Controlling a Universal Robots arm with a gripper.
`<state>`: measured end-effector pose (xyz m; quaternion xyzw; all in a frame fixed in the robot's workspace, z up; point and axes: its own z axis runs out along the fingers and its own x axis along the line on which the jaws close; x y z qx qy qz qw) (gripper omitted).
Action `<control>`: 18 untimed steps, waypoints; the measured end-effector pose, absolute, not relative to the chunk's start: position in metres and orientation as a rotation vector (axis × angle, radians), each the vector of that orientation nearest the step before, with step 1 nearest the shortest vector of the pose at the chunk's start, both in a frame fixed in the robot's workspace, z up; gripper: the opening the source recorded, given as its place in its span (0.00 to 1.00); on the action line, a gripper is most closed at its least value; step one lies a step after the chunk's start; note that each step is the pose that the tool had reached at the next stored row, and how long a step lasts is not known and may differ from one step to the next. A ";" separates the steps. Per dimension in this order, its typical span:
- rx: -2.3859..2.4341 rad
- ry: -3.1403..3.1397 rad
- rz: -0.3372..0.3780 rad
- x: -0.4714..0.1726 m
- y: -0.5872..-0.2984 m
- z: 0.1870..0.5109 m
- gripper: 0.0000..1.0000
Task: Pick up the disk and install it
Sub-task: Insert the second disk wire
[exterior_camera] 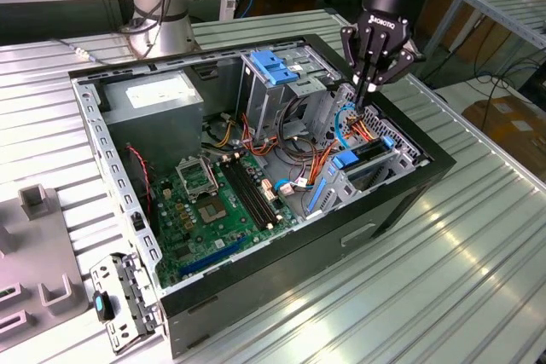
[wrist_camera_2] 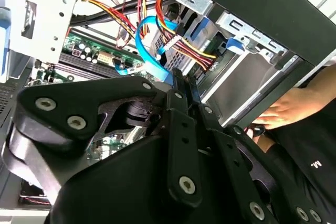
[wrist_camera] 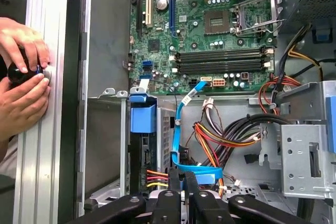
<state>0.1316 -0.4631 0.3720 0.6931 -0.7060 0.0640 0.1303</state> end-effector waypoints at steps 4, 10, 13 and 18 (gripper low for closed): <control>2.007 -2.046 0.199 0.132 -0.463 0.370 0.16; 1.999 -2.040 0.213 0.132 -0.463 0.368 0.29; 1.999 -2.040 0.214 0.132 -0.463 0.368 0.16; 2.003 -2.043 0.207 0.132 -0.466 0.367 0.16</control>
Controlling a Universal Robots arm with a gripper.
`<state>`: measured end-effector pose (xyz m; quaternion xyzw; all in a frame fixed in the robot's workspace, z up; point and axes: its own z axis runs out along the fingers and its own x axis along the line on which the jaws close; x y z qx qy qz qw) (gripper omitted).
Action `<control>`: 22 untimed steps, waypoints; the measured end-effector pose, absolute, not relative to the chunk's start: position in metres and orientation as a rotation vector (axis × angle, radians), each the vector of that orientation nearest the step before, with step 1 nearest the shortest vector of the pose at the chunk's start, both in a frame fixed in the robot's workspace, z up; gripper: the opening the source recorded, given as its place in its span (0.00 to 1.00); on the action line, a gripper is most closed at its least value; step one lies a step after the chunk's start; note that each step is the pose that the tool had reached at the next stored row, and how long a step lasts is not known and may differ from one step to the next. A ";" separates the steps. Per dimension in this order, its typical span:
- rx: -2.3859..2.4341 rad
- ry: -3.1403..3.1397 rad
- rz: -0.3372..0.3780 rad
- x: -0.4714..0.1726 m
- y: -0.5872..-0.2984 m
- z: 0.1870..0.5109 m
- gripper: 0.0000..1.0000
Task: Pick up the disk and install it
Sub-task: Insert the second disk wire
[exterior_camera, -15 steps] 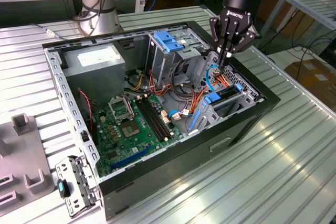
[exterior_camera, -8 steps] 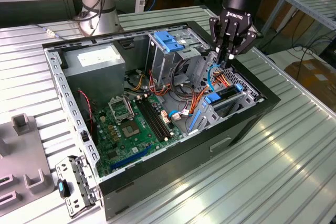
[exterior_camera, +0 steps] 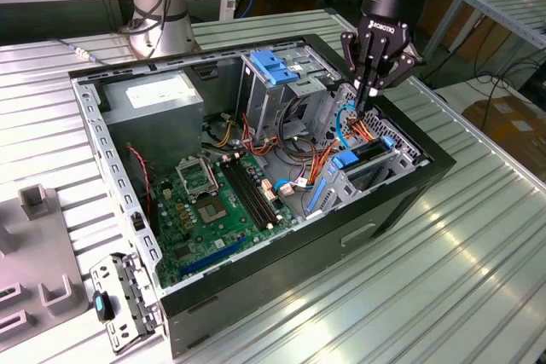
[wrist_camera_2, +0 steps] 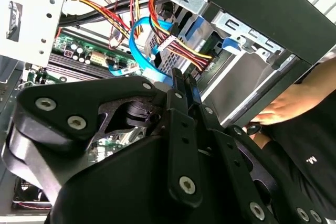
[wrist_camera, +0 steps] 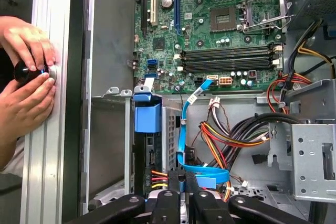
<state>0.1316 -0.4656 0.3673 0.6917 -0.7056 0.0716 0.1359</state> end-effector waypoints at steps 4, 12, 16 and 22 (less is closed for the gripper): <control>2.031 -2.061 0.174 0.131 -0.475 0.367 0.16; 2.043 -2.056 0.173 0.129 -0.498 0.366 0.16; 2.063 -2.044 0.170 0.125 -0.501 0.365 0.16; 2.089 -2.040 0.166 0.118 -0.502 0.363 0.16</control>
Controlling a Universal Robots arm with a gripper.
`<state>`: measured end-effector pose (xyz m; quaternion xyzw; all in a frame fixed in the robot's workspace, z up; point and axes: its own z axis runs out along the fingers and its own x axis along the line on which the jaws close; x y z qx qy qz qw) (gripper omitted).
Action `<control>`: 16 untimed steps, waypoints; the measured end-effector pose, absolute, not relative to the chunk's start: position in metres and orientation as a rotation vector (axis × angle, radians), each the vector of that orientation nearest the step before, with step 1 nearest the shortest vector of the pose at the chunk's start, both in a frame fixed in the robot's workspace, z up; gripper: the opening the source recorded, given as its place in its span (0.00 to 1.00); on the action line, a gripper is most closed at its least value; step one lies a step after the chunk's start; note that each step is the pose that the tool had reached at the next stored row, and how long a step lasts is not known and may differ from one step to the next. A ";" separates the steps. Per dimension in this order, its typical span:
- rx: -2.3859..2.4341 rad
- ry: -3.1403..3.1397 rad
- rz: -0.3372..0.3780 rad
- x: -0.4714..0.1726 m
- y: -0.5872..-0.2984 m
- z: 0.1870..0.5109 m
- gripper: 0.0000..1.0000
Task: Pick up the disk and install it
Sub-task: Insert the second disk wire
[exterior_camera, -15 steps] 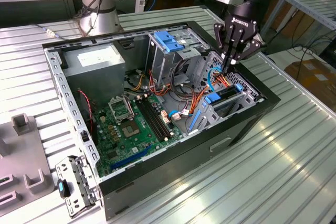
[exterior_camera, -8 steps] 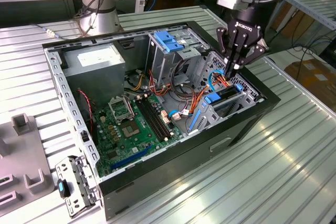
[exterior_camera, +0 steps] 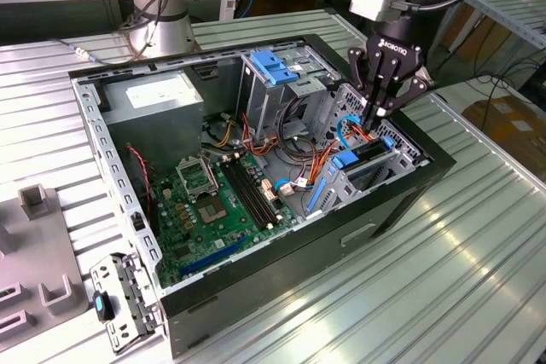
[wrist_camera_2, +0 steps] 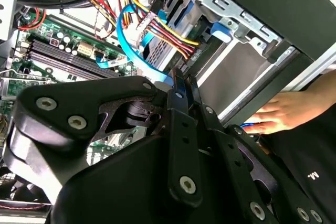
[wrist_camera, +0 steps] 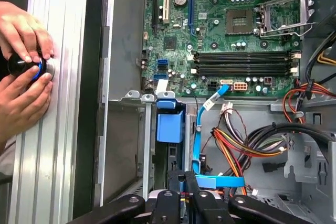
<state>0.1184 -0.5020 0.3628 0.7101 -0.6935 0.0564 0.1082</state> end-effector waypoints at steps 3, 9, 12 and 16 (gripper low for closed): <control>2.106 -2.059 0.185 0.116 -0.503 0.362 0.16; 2.137 -2.095 0.173 0.109 -0.507 0.361 0.16; 2.151 -2.109 0.163 0.108 -0.516 0.360 0.16; 2.180 -2.138 0.117 0.106 -0.526 0.359 0.16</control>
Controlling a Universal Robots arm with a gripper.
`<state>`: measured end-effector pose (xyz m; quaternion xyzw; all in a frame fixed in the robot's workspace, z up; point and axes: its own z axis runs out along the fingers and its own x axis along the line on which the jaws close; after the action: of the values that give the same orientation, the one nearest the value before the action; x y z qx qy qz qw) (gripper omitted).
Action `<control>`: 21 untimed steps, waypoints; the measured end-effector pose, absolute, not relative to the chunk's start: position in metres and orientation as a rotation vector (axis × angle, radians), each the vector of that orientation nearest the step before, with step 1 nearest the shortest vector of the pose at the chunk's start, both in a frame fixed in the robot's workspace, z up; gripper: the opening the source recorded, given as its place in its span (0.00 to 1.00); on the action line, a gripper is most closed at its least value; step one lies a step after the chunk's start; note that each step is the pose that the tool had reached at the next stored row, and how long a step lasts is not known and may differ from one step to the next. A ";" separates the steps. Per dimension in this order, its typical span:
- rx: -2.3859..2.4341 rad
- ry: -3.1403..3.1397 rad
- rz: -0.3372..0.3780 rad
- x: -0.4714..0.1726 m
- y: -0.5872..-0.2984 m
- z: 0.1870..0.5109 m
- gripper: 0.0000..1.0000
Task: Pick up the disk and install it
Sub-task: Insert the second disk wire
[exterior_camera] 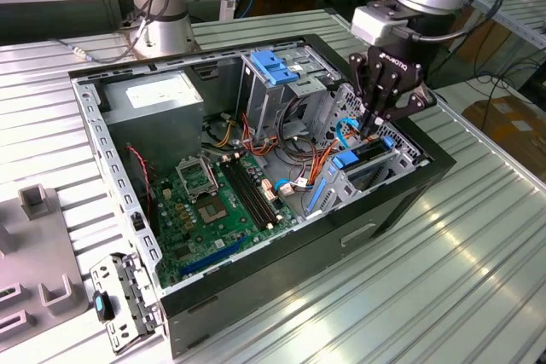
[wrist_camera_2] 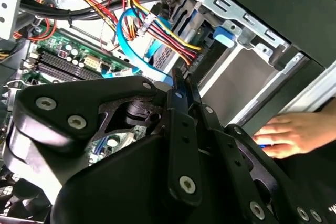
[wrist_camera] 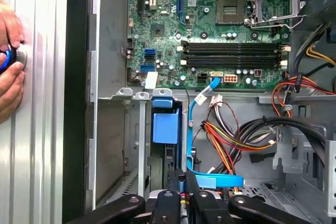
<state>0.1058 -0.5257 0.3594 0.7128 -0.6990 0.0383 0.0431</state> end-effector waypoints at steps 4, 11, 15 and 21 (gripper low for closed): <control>2.200 -2.158 0.083 0.105 -0.539 0.357 0.16; 2.209 -2.167 0.066 0.106 -0.544 0.351 0.16; 2.211 -2.169 0.065 0.106 -0.545 0.350 0.16; 2.226 -2.185 0.076 0.102 -0.546 0.350 0.16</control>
<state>0.1020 -0.5459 0.3496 0.7134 -0.7003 0.0242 0.0107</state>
